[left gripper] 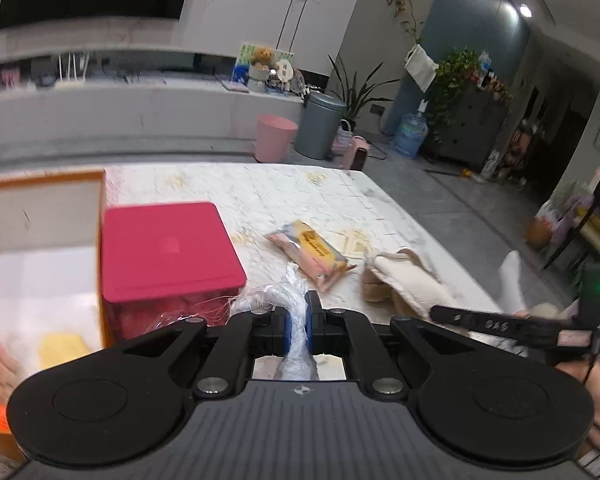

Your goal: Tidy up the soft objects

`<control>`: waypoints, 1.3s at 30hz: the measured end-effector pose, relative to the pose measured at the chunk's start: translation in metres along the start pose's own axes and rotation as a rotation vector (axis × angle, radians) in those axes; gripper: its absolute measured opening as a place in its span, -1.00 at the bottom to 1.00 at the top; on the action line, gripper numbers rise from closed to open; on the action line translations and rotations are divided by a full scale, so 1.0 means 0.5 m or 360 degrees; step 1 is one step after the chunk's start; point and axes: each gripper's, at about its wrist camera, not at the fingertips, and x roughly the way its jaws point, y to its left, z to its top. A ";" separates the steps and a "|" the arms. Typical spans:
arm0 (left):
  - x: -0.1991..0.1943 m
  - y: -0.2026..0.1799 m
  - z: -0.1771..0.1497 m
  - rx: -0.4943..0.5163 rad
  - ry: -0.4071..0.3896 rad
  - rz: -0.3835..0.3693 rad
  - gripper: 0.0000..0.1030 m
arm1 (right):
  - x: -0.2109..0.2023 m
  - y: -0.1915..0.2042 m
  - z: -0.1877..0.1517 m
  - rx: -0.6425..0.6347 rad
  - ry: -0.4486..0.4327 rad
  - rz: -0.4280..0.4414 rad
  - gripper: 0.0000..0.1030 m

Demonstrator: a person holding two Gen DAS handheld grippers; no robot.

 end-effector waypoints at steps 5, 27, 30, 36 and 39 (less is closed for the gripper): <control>0.015 0.034 -0.004 -0.0121 0.0066 -0.0134 -0.84 | -0.004 0.015 -0.002 -0.0011 -0.0004 0.0096 -0.64; -0.042 -0.031 0.045 -0.0131 -0.0051 -0.0390 -0.88 | -0.045 0.038 0.004 -0.0032 -0.0081 0.0238 -0.64; -0.062 -0.067 0.073 -0.0079 -0.0078 -0.0468 -0.88 | -0.043 0.034 0.003 -0.0017 -0.0078 0.0219 -0.64; -0.105 -0.108 0.128 -0.0005 -0.0146 -0.0518 -0.88 | -0.037 0.029 0.004 -0.0001 -0.0065 0.0204 -0.64; -0.134 -0.123 0.153 0.0054 -0.0169 -0.0518 -0.88 | -0.038 0.027 0.005 0.0004 -0.0069 0.0207 -0.64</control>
